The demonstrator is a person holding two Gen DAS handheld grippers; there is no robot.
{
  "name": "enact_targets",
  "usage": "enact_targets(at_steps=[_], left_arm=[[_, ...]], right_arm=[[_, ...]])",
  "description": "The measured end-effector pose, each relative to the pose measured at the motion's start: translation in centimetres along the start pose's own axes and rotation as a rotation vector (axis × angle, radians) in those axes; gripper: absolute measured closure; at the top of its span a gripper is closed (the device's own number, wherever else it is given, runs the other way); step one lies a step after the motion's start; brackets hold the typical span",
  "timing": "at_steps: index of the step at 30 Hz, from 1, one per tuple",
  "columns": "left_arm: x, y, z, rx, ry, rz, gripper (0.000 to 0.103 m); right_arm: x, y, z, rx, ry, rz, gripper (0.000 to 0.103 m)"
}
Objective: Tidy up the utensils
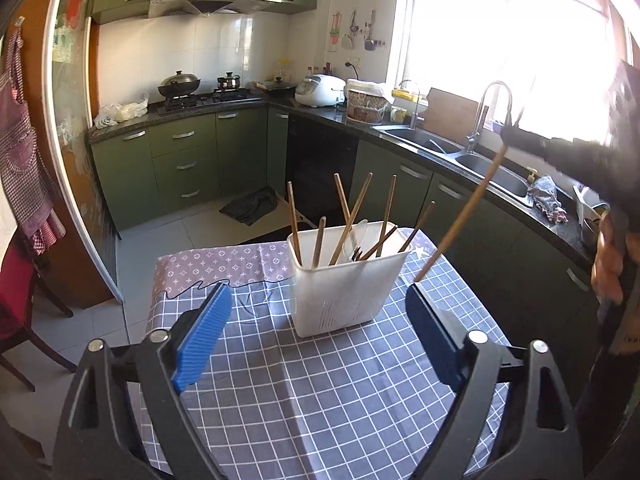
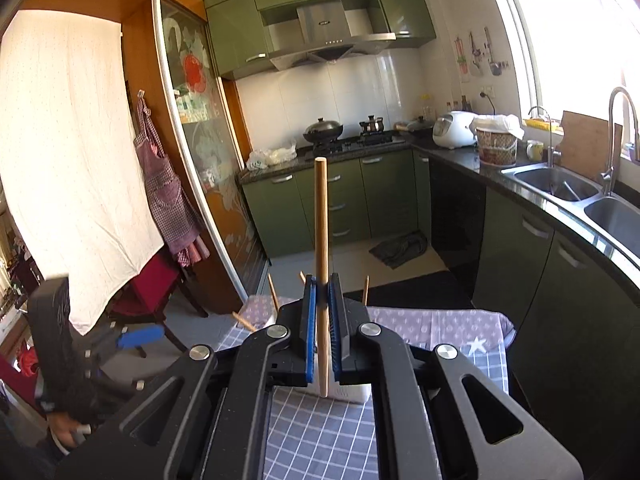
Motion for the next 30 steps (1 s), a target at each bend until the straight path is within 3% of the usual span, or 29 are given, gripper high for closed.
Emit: enact_targets(at_steps=[4,8,12,20,26,30], left_arm=[[2.3,2.8,-1.4,0.056,-0.034,0.065,0.011],[4.2,4.8,-2.4,0.076,-0.08,0.13,0.007],[5.1,6.2,-3.0,0.067,-0.14,0.152,0.007],[4.1,8.2,-4.5,0.118,-0.141,0.09,0.007],[4.1,8.7,-4.2,0.121,-0.143,0.079,0.007],[4.3,9.4,-3.7,0.124,-0.128,0.079,0.007]], right_arm=[[-1.5,-3.2,0.3,-0.009,0.032,0.04,0.096],[-4.6,-4.3,0.9,-0.013,0.072,0.015,0.096],[-7.9,-3.1,1.6,-0.026,0.087,-0.036,0.096],[-12.6,1.1,1.9,-0.025,0.083,-0.15,0.094],[-8.9,2.2,0.4,0.006,0.06,-0.095,0.088],[-3.4,5.0,-0.7,0.019,0.045,-0.031,0.068]])
Point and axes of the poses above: each gripper's, at about its wrist camera, not at the fingertips, and x roughly against the way its jaws point, z to its right, y to its underside, the point moved 4 cm from there along -x, roughly the way its jaws point, and after that the axes turned 1 degree about z, right-handed, at the moved point
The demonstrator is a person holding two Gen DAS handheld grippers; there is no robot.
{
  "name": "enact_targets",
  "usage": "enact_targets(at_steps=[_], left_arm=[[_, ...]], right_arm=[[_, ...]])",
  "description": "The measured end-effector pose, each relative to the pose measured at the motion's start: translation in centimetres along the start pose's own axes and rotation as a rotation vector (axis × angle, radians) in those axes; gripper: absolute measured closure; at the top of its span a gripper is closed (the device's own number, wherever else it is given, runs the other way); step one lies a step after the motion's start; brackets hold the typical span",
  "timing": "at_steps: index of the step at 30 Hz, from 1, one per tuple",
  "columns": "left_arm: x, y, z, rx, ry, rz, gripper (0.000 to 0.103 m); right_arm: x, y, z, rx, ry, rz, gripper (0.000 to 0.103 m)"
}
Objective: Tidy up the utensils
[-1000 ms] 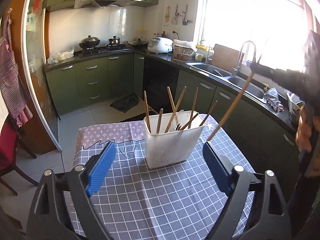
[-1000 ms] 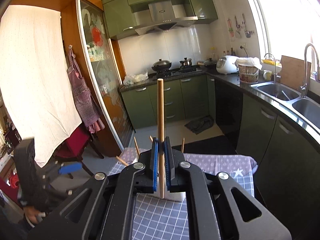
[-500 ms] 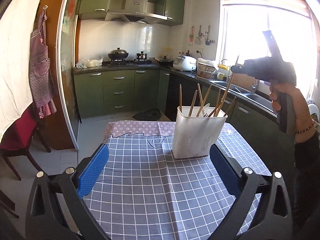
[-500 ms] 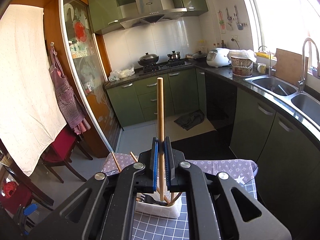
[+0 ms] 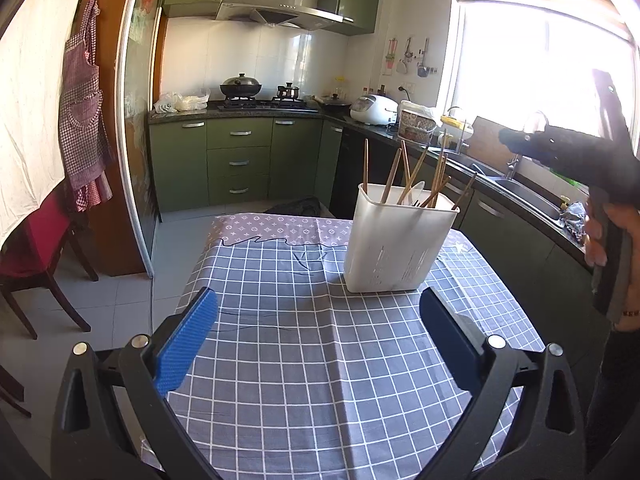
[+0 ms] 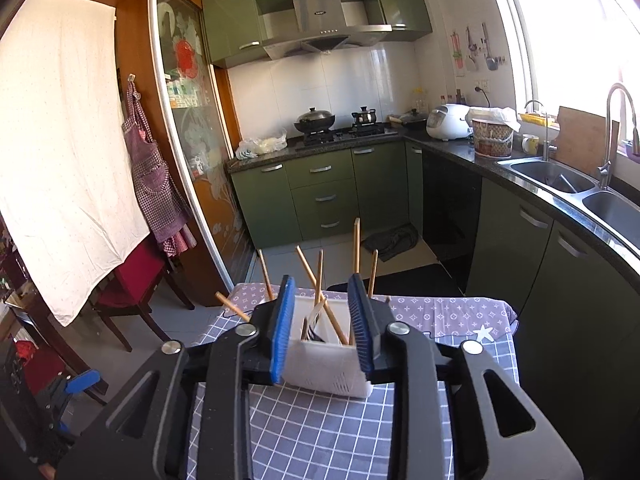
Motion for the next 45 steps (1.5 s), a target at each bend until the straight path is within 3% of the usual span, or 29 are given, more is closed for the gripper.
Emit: enact_targets(at_steps=[2,5,7,8,9,10,20,29,45], left_arm=[[0.0,0.5,0.5,-0.003,0.013,-0.011,0.007],[0.2,1.6,1.5,-0.02,0.025,-0.023,0.007],[0.6,2.3,2.2,-0.038,0.03,-0.025,0.007],[0.8,2.6,2.5,-0.045,0.032,-0.023,0.007],[1.2,2.8,2.9,-0.05,0.035,-0.019,0.007],[1.6,3.0,3.2,-0.054,0.04,-0.015,0.007],[6.2,4.1,5.3,-0.106,0.046,0.035,0.007],[8.3,4.8,4.9,-0.076,0.039,0.039,0.007],[9.6,5.7,4.7,-0.074,0.038,0.041,0.007]], right_arm=[[2.2,2.4,-0.3,0.002,0.01,0.007,0.063],[5.0,7.3,-0.6,0.01,0.037,0.009,0.043],[6.7,10.3,-1.3,0.035,0.072,0.022,0.023],[7.6,11.7,-1.8,0.055,0.092,0.032,0.018],[8.4,12.8,-2.3,0.07,0.111,0.047,0.006],[9.3,13.8,-2.7,0.08,0.118,0.066,0.004],[14.0,17.7,-4.5,0.047,0.165,0.115,0.004],[15.6,18.4,-3.3,0.005,0.209,0.111,0.004],[17.6,18.2,-5.4,0.036,0.188,0.132,0.004]])
Point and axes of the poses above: each gripper's, at about its wrist camera, not at the fingertips, and x roughly against the way its jaws point, z to its right, y to its underside, the point moved 4 cm from there along -x, roughly the way its jaws point, and after that the axes turned 1 degree about z, right-handed, at the moved point
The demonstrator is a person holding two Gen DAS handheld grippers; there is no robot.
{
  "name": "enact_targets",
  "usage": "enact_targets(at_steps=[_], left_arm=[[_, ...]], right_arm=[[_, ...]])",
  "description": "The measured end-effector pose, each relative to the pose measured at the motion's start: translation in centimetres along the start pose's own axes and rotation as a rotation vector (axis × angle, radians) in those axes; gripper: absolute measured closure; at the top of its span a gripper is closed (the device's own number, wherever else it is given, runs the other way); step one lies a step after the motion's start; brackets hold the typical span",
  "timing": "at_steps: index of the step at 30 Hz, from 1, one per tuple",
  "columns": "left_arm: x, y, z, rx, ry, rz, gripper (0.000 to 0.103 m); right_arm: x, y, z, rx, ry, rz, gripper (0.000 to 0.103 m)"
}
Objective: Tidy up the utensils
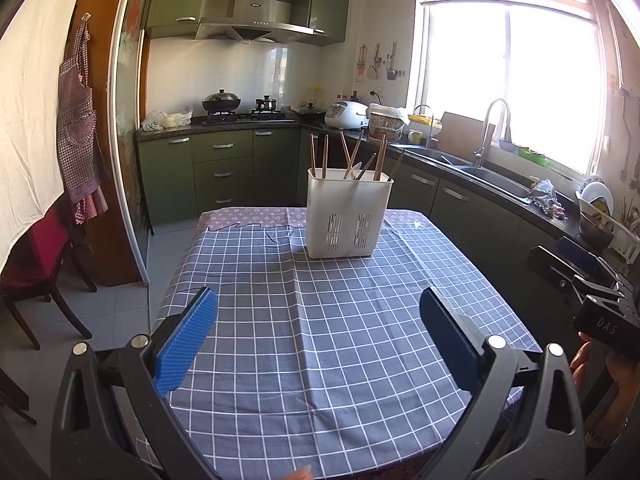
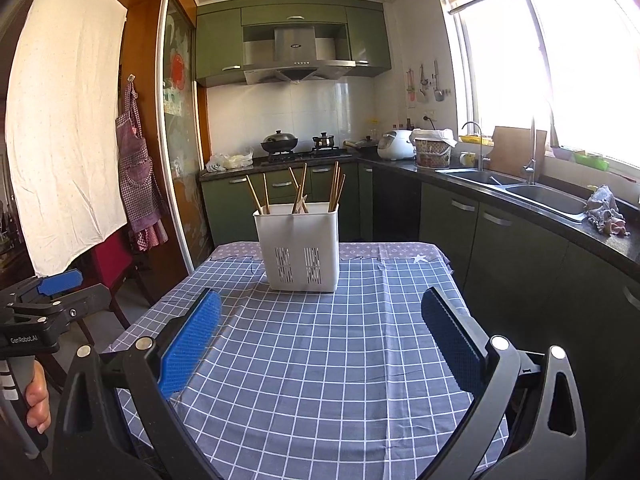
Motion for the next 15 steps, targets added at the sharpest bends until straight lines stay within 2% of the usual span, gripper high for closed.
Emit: enact_targets(at_steps=[15], left_arm=[[-0.28,0.57,-0.48,0.014,-0.006,-0.014,0.007]], right_arm=[[-0.44,0.11,-0.66,0.005,-0.016,-0.012,0.004]])
Point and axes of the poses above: each gripper's, at about its wrist camera, not at the fingertips, and x roughly against the way its jaws point, z to its right, y to its underside, the point moved 4 cm from there along -x, roughly the way its jaws point, and after that the axes turned 1 degree about z, right-handed, at the moved point
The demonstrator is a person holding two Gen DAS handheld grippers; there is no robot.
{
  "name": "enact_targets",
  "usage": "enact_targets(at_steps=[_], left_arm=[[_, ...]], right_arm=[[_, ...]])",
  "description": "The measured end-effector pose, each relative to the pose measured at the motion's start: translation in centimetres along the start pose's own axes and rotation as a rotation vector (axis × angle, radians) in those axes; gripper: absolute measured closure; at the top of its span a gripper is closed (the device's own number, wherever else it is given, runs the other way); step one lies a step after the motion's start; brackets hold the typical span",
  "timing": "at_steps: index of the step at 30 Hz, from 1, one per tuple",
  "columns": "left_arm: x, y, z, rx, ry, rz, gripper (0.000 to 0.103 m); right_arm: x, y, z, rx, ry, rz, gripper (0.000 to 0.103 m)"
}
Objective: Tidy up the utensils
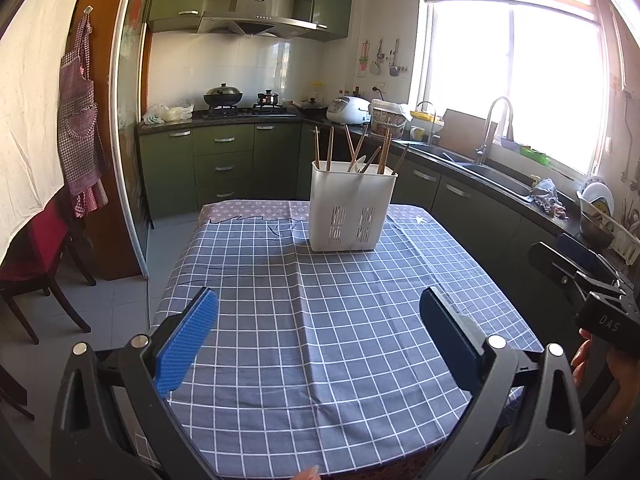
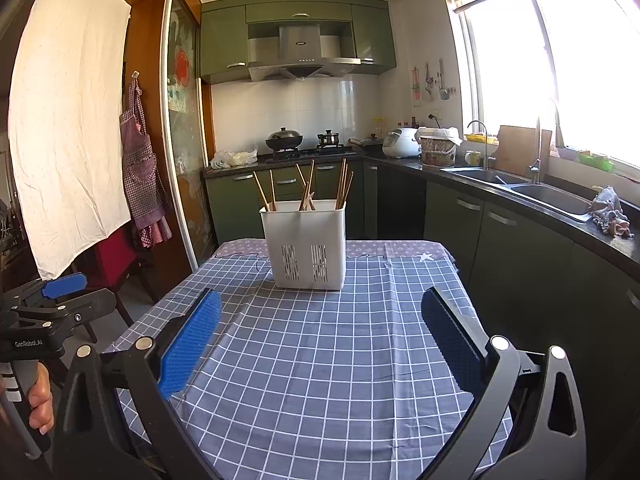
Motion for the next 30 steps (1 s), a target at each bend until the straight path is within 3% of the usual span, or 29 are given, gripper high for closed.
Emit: enact_targets(at_steps=[30], left_arm=[[0.09,0.13,-0.25,-0.001,-0.011,-0.005,0.007]], right_arm=[[-0.83,0.19,-0.91,0.0,-0.016,-0.022,0.004]])
Point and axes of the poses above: each gripper's, at about its wrist camera, not at the fingertips, and x roughly against the way its jaws point, z to its right, y to its underside, the point moved 4 cm from there along -x, roughly the way its jaws point, and after that the axes turned 1 degree about z, right-handed, at the moved point
